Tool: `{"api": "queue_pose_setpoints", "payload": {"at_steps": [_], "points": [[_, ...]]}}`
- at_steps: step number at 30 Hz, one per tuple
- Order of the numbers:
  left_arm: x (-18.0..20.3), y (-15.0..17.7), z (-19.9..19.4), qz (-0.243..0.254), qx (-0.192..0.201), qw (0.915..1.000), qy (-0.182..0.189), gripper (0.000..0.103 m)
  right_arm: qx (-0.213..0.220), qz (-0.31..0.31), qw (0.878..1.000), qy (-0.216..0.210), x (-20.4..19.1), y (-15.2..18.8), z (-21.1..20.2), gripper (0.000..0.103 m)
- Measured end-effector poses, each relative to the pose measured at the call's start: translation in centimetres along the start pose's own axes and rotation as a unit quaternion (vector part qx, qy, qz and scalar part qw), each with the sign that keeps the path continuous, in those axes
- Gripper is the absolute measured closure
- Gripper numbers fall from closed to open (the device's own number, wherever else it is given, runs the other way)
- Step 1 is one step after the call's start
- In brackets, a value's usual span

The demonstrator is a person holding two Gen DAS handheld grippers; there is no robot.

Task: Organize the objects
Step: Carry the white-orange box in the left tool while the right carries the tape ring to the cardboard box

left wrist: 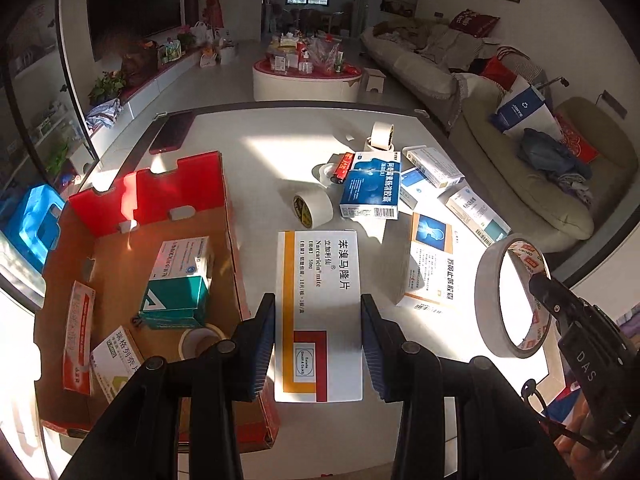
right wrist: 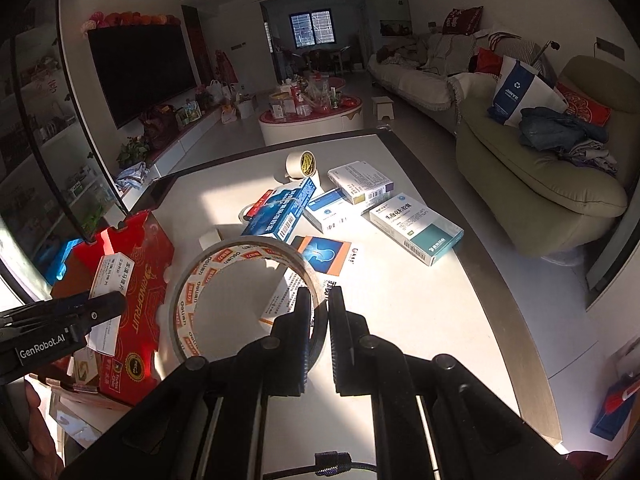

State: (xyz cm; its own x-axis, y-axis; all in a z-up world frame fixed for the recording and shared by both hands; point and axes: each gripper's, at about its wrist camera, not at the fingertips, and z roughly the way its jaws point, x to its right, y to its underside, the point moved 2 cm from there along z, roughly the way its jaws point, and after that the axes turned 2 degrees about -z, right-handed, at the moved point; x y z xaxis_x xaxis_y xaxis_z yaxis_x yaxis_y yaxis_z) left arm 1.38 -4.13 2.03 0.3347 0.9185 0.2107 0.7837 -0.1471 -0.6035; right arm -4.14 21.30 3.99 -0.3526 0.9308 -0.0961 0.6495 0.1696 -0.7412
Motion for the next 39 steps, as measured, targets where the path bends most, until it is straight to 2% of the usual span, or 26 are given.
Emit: {"api": "queue_pose_setpoints", "payload": {"at_steps": [4,13,25,39], "points": [[-1.4,0.3,-1.2,-0.010,0.014,0.9997,-0.017,0.060,0.007,-0.016,1.000,-0.017,-2.0,-0.2,-1.0,0.095],[-4.0,0.8,-3.5,-0.006,0.049,0.9946,-0.091,0.060,0.015,-0.059,0.997,-0.057,-7.0,-0.3,-2.1,0.095],[-9.4,1.1,-5.2,-0.055,0.056,0.9903,-0.115,0.060,0.024,-0.148,0.983,-0.106,-16.4,-0.5,-2.9,0.095],[-16.4,1.8,-6.0,-0.109,0.056,0.9828,-0.139,0.060,0.018,-0.196,0.969,-0.147,-23.6,-0.7,-2.3,0.095]]}}
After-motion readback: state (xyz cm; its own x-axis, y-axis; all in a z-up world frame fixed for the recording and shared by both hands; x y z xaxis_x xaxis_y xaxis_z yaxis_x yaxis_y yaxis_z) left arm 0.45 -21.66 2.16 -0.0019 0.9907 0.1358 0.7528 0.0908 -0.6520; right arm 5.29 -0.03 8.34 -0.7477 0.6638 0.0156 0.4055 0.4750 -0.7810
